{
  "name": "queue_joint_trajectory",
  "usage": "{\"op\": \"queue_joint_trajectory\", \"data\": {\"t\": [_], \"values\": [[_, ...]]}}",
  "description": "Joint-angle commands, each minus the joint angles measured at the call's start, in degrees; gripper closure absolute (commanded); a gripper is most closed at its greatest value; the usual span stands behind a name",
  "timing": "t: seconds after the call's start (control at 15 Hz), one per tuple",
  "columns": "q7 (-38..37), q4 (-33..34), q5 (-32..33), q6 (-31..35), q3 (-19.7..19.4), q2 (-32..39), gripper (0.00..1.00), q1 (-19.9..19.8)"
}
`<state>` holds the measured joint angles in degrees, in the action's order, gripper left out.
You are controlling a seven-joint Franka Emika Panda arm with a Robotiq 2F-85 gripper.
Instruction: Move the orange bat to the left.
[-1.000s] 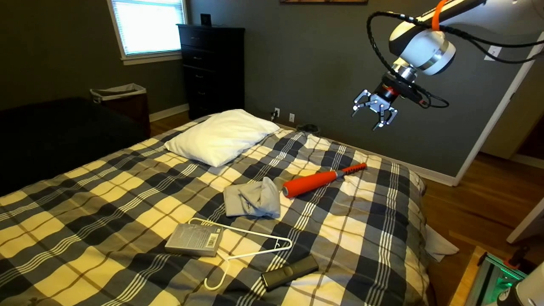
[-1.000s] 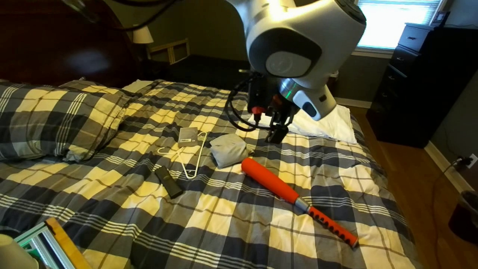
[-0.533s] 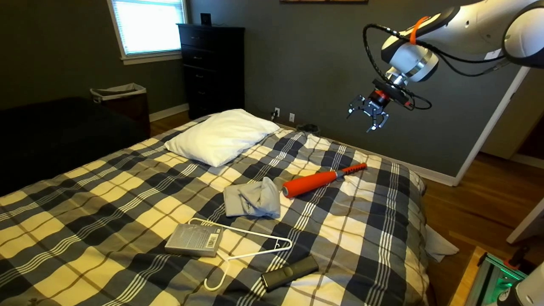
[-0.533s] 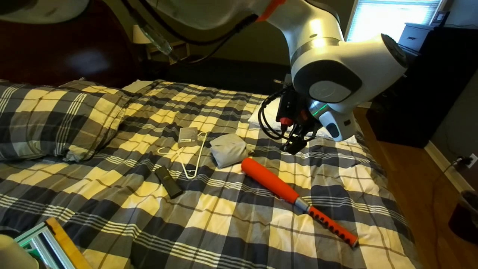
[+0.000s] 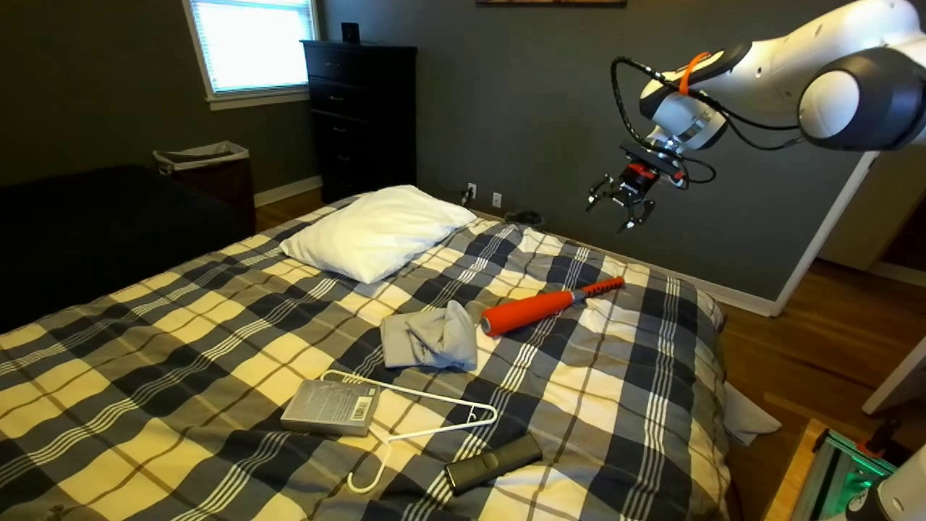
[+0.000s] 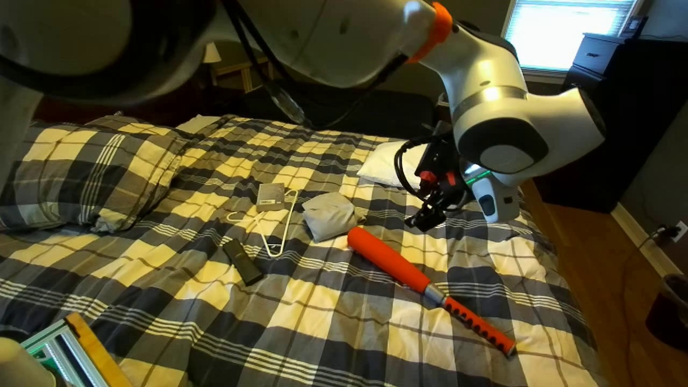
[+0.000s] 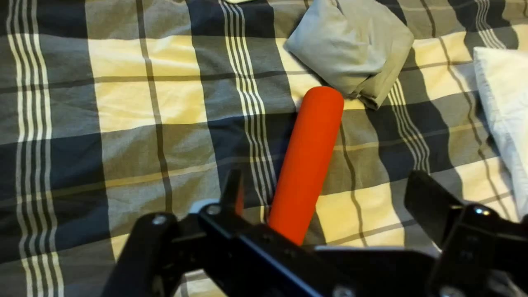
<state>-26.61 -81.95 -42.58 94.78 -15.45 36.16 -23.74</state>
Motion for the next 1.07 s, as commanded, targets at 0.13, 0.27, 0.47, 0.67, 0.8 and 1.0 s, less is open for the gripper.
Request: {"op": "queue_joint_trajectory", "data": {"t": [0.13,0.27,0.47,0.67,0.8,1.0], "values": [[-16.11,19.09,-3.17,-2.78,0.31,17.44,0.00,-5.23],[-21.18,24.62,-2.46,1.01,-0.89,21.52,0.00,-5.74],[-19.23,20.31,-1.63,1.56,-0.64,19.08,0.00,-5.55],[-19.04,20.16,-1.62,1.56,-0.62,18.95,0.00,-5.40],[-23.19,21.14,-2.31,7.21,-1.61,20.16,0.00,-3.75],[-30.90,25.31,2.41,16.66,-0.76,24.28,0.00,-2.26]]}}
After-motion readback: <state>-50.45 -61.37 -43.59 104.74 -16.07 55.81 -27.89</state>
